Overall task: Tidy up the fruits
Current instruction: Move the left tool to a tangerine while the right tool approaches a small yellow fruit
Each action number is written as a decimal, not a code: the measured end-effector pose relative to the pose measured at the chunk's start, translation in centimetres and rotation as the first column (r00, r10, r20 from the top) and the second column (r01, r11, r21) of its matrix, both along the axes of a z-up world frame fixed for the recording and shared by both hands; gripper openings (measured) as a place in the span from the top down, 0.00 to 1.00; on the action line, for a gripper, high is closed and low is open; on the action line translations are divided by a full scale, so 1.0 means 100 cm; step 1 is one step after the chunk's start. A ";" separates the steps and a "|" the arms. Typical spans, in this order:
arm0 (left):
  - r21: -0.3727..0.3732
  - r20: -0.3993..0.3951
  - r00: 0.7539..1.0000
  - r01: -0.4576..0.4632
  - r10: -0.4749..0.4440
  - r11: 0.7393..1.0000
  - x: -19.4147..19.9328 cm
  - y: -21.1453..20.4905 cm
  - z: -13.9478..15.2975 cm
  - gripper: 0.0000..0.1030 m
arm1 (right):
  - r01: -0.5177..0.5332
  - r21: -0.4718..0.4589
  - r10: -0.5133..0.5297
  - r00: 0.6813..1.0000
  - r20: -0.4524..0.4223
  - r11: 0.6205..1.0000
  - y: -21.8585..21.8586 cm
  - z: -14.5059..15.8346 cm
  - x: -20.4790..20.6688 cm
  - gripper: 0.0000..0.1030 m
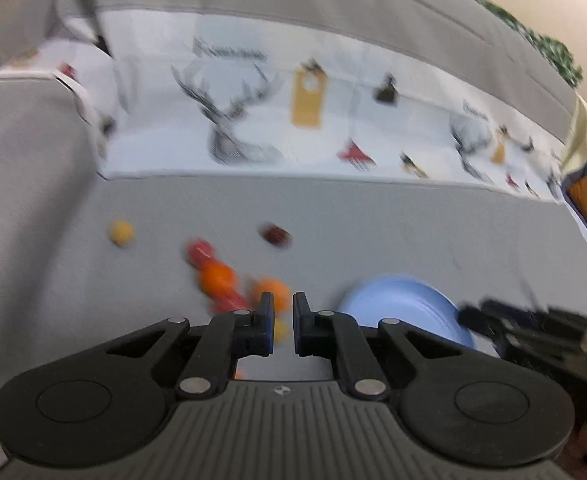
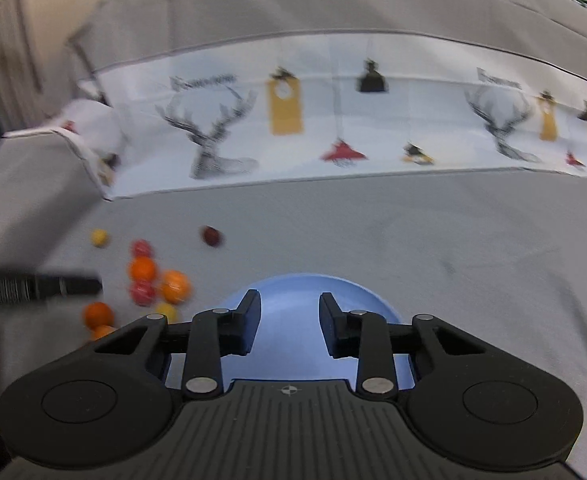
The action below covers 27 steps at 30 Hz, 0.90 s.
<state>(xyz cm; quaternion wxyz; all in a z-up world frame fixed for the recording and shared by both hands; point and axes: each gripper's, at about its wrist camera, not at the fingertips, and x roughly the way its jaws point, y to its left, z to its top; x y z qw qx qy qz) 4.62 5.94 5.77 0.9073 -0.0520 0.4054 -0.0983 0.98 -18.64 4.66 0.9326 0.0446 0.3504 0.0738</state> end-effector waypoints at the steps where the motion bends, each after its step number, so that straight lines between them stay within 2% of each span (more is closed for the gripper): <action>1: -0.018 -0.022 1.000 -0.012 0.012 1.000 0.005 0.012 0.000 0.90 | -0.022 0.011 0.021 1.000 0.011 1.000 0.005 0.001 0.000 0.67; 4: -0.110 -0.131 0.988 -0.093 0.078 0.990 0.014 0.043 -0.025 0.90 | -0.076 0.041 0.075 0.997 0.026 0.996 0.017 0.004 0.000 0.67; 7: -0.106 -0.219 0.965 -0.169 0.143 0.980 0.022 0.055 -0.053 0.90 | -0.123 0.057 0.123 0.992 0.012 0.991 0.030 -0.001 0.002 0.67; 10: -0.147 -0.302 0.939 -0.216 0.164 0.965 0.030 0.064 -0.068 0.89 | -0.156 0.047 0.157 0.987 -0.017 0.987 0.046 -0.015 0.005 0.67; 14: -0.154 -0.329 0.926 -0.247 0.186 0.957 0.035 0.071 -0.077 0.82 | -0.234 0.048 0.235 0.972 -0.027 0.971 0.066 -0.028 0.007 0.67; 16: -0.157 -0.314 0.928 -0.259 0.201 0.953 0.036 0.075 -0.078 0.73 | -0.275 0.039 0.276 0.961 -0.029 0.961 0.077 -0.034 0.007 0.67; 17: -0.163 -0.308 0.928 -0.268 0.209 0.949 0.035 0.078 -0.078 0.61 | -0.286 0.042 0.288 0.957 -0.031 0.957 0.082 -0.036 0.007 0.67; 18: -0.175 -0.309 0.926 -0.281 0.218 0.944 0.035 0.081 -0.079 0.55 | -0.303 0.054 0.304 0.952 -0.025 0.952 0.085 -0.039 0.007 0.67; 21: -0.205 -0.312 0.924 -0.294 0.222 0.934 0.037 0.086 -0.081 0.51 | -0.339 0.060 0.342 0.938 -0.052 0.939 0.097 -0.049 0.009 0.67; 23: -0.197 -0.319 0.921 -0.297 0.225 0.934 0.040 0.085 -0.084 0.51 | -0.360 0.082 0.364 0.931 -0.034 0.929 0.103 -0.055 0.010 0.67; 25: -0.198 -0.322 0.920 -0.297 0.224 0.934 0.043 0.084 -0.087 0.50 | -0.359 0.072 0.363 0.929 -0.071 0.931 0.111 -0.062 0.013 0.67; 27: -0.200 -0.331 0.918 -0.293 0.217 0.935 0.045 0.083 -0.089 0.49 | -0.366 0.094 0.372 0.926 -0.058 0.926 0.113 -0.062 0.016 0.65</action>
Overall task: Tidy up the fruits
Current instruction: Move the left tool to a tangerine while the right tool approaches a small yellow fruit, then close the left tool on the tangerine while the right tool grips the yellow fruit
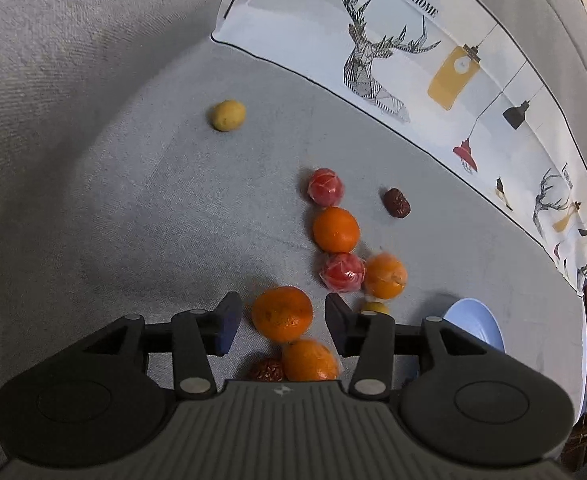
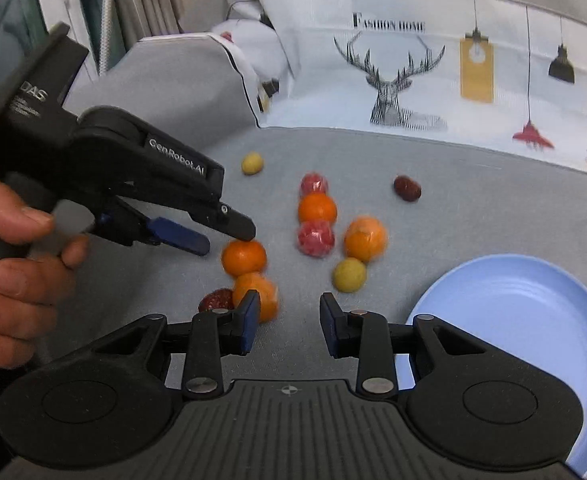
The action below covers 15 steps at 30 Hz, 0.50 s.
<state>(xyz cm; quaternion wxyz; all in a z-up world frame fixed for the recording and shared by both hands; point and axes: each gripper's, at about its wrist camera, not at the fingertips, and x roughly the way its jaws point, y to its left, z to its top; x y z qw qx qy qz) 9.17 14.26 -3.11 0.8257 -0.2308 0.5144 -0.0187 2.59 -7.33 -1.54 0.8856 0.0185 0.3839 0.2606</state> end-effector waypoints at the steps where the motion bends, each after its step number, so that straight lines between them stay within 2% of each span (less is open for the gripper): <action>1: 0.003 0.001 1.000 0.003 -0.003 1.000 0.001 -0.001 -0.001 0.48 | 0.001 0.002 -0.001 1.000 0.003 1.000 0.001 -0.001 0.001 0.62; 5: 0.011 -0.011 1.000 0.017 -0.017 1.000 0.004 -0.005 -0.004 0.48 | 0.071 -0.023 -0.071 0.997 0.023 0.997 0.001 -0.006 0.013 0.60; 8: 0.019 -0.016 0.999 0.029 -0.029 0.999 0.007 -0.009 -0.006 0.48 | 0.124 -0.035 -0.124 0.992 0.004 0.992 -0.003 -0.015 0.027 0.59; 10: 0.020 -0.019 0.999 0.037 -0.037 0.999 0.008 -0.012 -0.007 0.48 | 0.129 -0.028 -0.128 0.992 0.012 0.991 -0.002 -0.018 0.034 0.59; 13: 0.029 -0.026 0.999 0.047 -0.046 0.998 0.009 -0.016 -0.009 0.48 | 0.123 -0.079 -0.120 0.992 0.036 0.989 0.007 -0.026 0.040 0.59; 15: 0.038 -0.032 0.998 0.053 -0.052 0.998 0.009 -0.017 -0.009 0.48 | 0.133 -0.113 -0.131 0.991 0.023 0.985 0.010 -0.035 0.046 0.59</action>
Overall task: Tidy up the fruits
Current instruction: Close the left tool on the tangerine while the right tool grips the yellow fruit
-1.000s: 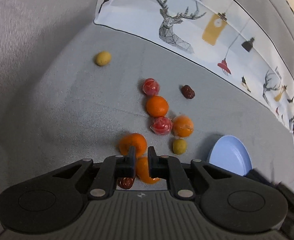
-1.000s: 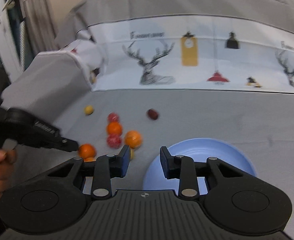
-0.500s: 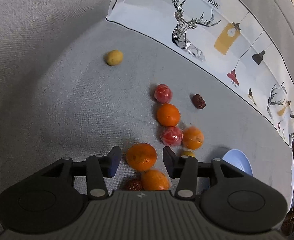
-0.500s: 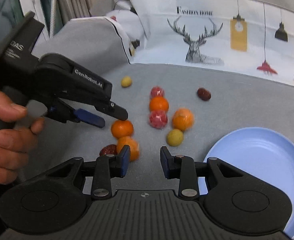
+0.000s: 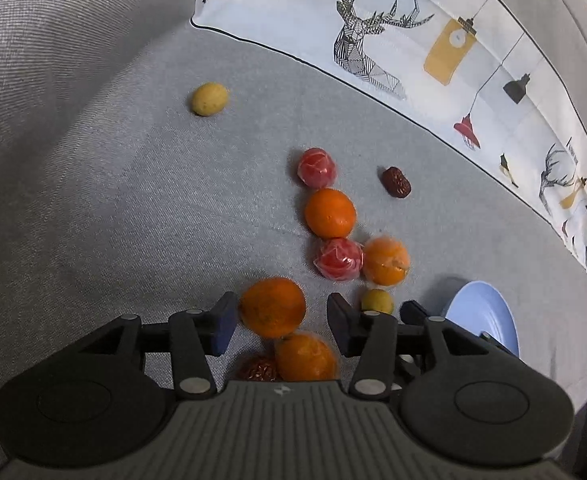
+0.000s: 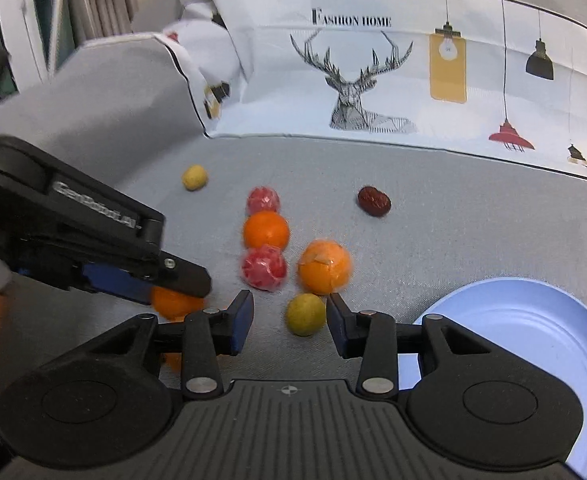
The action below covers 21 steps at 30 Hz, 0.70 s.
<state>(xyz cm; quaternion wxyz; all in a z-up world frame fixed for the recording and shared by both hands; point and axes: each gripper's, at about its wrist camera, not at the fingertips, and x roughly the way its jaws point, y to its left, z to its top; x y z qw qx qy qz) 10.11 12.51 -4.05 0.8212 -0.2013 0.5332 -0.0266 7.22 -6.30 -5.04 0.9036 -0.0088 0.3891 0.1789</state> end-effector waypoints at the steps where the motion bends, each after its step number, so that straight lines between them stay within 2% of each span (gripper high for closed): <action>1: 0.006 -0.005 1.000 0.003 -0.003 1.000 0.000 -0.001 -0.001 0.48 | 0.005 -0.010 -0.005 1.000 -0.007 1.000 0.001 -0.004 0.002 0.59; 3: 0.017 -0.015 1.000 0.012 -0.012 1.000 0.001 -0.003 -0.002 0.49 | 0.005 -0.012 -0.005 1.000 -0.009 1.000 0.003 -0.008 0.005 0.61; 4: 0.021 -0.021 1.000 0.017 -0.017 1.000 0.001 -0.004 -0.001 0.51 | 0.004 -0.013 -0.004 1.000 -0.009 1.000 0.004 -0.008 0.006 0.69; 5: 0.030 -0.021 1.000 0.021 -0.020 0.999 0.001 -0.006 -0.001 0.58 | 0.003 -0.017 -0.003 1.000 -0.007 1.000 0.005 -0.009 0.006 0.75; 6: 0.041 -0.020 0.999 0.027 -0.026 0.999 0.001 -0.007 0.001 0.63 | 0.005 -0.021 -0.005 1.000 -0.001 1.000 0.005 -0.008 0.006 0.75; 14: 0.076 0.047 0.997 0.055 -0.058 0.996 -0.008 -0.019 0.033 0.64 | 0.031 0.029 -0.033 0.997 0.064 0.999 -0.017 0.020 -0.010 0.75; 21: 0.121 0.145 0.983 0.093 -0.111 0.988 -0.023 -0.035 0.064 0.64 | 0.031 0.079 -0.043 0.987 0.153 0.996 -0.059 0.086 -0.028 0.75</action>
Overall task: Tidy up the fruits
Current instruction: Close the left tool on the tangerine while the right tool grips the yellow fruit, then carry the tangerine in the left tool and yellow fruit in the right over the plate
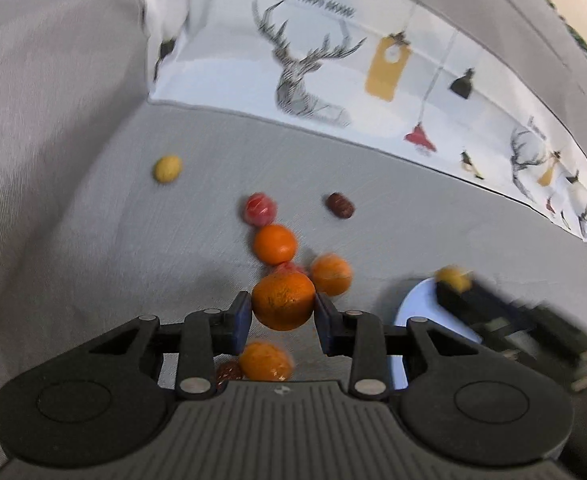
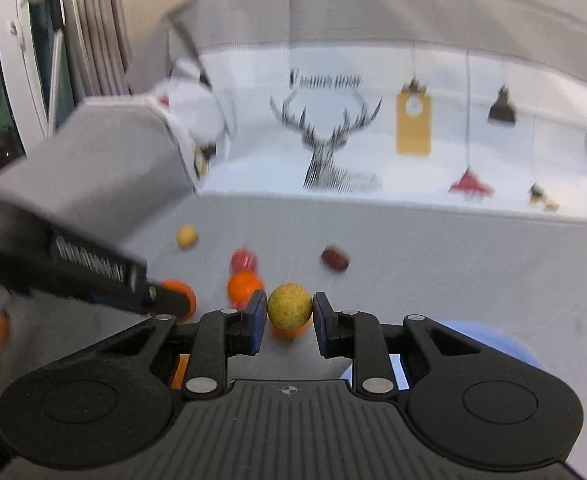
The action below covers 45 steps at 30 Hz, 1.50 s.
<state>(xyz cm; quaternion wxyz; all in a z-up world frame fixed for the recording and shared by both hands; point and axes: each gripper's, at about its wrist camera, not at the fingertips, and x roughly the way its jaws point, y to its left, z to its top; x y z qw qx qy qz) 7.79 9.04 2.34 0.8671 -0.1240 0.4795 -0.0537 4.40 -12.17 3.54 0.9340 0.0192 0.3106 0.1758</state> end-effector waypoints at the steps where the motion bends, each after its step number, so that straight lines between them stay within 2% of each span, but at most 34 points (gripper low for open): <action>1: 0.011 0.015 1.000 0.012 -0.012 1.000 -0.002 -0.003 0.003 0.64 | 0.000 0.001 0.000 1.000 0.017 1.000 -0.009 0.011 -0.004 0.75; 4: 0.025 0.045 0.998 0.034 -0.035 0.999 -0.008 -0.013 0.008 0.64 | 0.010 -0.045 -0.007 0.998 0.060 0.999 -0.027 0.029 -0.018 0.75; 6: 0.027 0.062 0.997 0.048 -0.050 0.998 -0.012 -0.020 0.010 0.64 | 0.042 -0.053 -0.039 0.997 0.067 0.998 -0.040 0.026 -0.025 0.75; 8: 0.024 0.079 0.995 0.065 -0.067 0.998 -0.016 -0.028 0.012 0.64 | 0.089 -0.029 -0.088 0.996 0.031 0.996 -0.053 0.012 -0.029 0.75; 10: 0.013 0.091 0.992 0.082 -0.082 0.997 -0.022 -0.036 0.012 0.64 | 0.143 -0.035 -0.145 0.988 -0.052 0.989 -0.064 -0.003 -0.026 0.75; 14: -0.064 0.105 0.992 0.081 -0.074 0.995 -0.031 -0.049 0.009 0.64 | 0.225 -0.034 -0.227 0.972 -0.062 0.974 -0.077 -0.002 -0.015 0.75; 18: -0.040 0.148 0.981 0.136 -0.129 0.990 -0.035 -0.071 0.010 0.64 | 0.275 -0.103 -0.287 0.949 -0.128 0.956 -0.079 -0.012 -0.006 0.75; 22: 0.026 0.166 0.966 0.198 -0.199 0.980 -0.031 -0.088 0.006 0.64 | 0.299 -0.101 -0.312 0.939 -0.144 0.949 -0.086 -0.014 -0.003 0.75; 28: 0.024 0.152 0.962 0.227 -0.228 0.974 -0.029 -0.098 -0.002 0.64 | 0.342 -0.115 -0.357 0.921 -0.158 0.933 -0.104 -0.019 -0.005 0.75; 35: 0.101 0.165 0.928 0.320 -0.333 0.942 -0.038 -0.123 -0.009 0.64 | 0.348 -0.128 -0.366 0.916 -0.164 0.929 -0.110 -0.024 -0.005 0.75; 40: 0.114 0.166 0.911 0.362 -0.377 0.925 -0.041 -0.132 -0.014 0.64 | 0.337 -0.134 -0.356 0.920 -0.164 0.932 -0.106 -0.023 -0.004 0.75; 45: 0.095 0.165 0.916 0.354 -0.366 0.930 -0.038 -0.129 -0.014 0.64 | 0.326 -0.142 -0.347 0.923 -0.165 0.935 -0.105 -0.024 -0.004 0.75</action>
